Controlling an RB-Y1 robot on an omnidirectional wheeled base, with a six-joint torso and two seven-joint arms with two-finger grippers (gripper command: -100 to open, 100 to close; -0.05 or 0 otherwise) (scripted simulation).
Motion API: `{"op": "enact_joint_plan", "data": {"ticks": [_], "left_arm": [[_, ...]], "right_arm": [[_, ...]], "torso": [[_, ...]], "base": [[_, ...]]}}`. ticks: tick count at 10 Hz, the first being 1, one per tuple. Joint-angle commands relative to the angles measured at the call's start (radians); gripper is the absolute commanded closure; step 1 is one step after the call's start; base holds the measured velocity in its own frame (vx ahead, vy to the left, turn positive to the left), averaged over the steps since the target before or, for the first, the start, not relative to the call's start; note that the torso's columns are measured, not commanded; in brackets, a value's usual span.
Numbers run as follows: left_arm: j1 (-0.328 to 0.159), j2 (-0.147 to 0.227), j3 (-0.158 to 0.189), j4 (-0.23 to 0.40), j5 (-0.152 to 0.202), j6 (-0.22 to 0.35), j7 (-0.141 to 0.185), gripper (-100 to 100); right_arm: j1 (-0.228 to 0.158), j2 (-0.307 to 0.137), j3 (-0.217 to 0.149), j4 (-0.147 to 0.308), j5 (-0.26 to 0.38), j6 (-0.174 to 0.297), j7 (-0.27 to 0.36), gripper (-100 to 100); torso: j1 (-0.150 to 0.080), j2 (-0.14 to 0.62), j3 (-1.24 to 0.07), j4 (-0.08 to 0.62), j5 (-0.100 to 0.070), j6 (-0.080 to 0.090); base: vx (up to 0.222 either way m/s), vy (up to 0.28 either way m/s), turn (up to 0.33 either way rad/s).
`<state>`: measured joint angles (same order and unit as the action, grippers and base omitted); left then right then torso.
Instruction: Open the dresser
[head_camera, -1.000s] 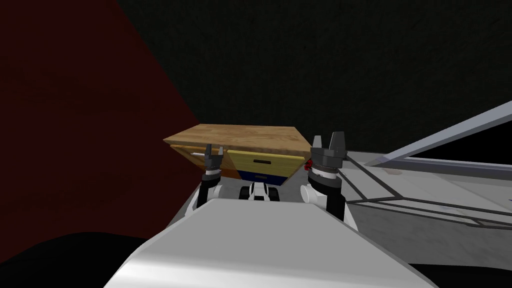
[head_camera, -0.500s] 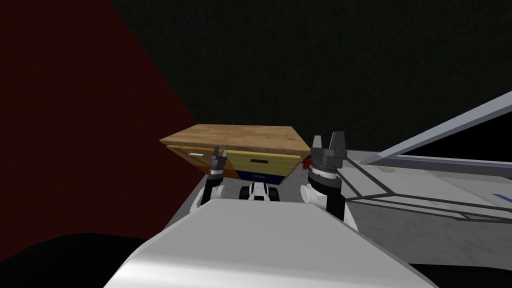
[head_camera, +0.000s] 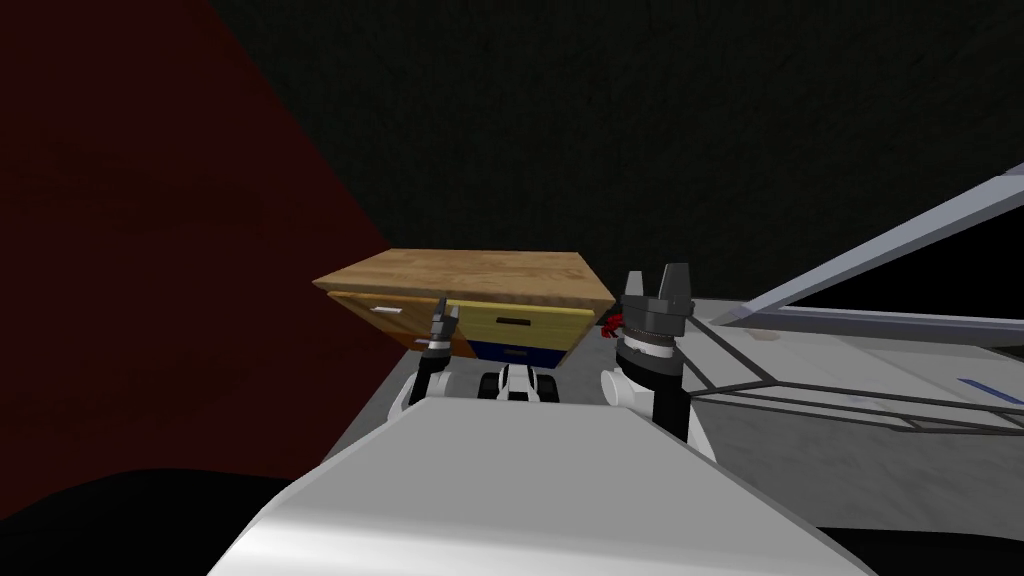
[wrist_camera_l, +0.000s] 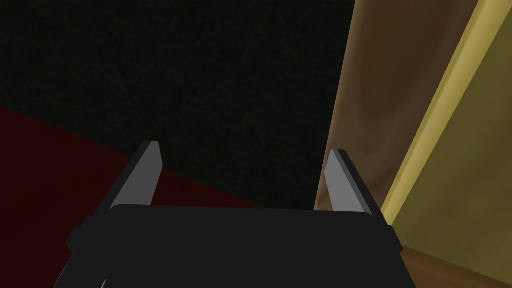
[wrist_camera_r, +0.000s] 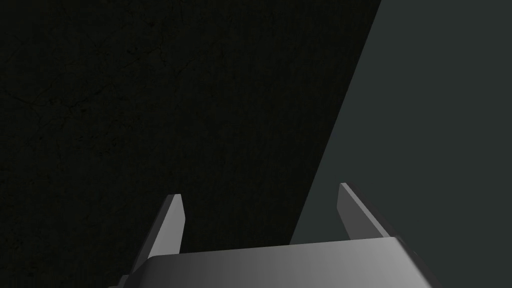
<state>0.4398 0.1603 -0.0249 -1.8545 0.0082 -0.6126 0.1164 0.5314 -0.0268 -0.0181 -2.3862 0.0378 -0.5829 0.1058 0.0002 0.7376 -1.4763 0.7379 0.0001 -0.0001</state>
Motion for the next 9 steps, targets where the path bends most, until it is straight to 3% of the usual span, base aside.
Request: {"op": "enact_joint_plan", "data": {"ticks": [1, 9], "left_arm": [[-0.010, -0.002, -0.010, 0.067, -0.008, -0.001, -0.008, -100], [-0.054, -0.020, -0.034, 0.237, -0.028, 0.005, -0.029, -100]], "right_arm": [[0.000, 0.000, 0.000, 0.000, 0.000, 0.000, 0.000, 0], [0.000, 0.000, 0.000, 0.000, 0.000, 0.000, 0.000, 0]], "torso": [[0.000, 0.001, 0.000, 0.000, 0.000, 0.000], [0.000, 0.000, 0.000, 0.000, 0.000, 0.000]], "base": [[-0.017, -0.048, -0.042], [-0.008, -0.043, -0.025]]}}
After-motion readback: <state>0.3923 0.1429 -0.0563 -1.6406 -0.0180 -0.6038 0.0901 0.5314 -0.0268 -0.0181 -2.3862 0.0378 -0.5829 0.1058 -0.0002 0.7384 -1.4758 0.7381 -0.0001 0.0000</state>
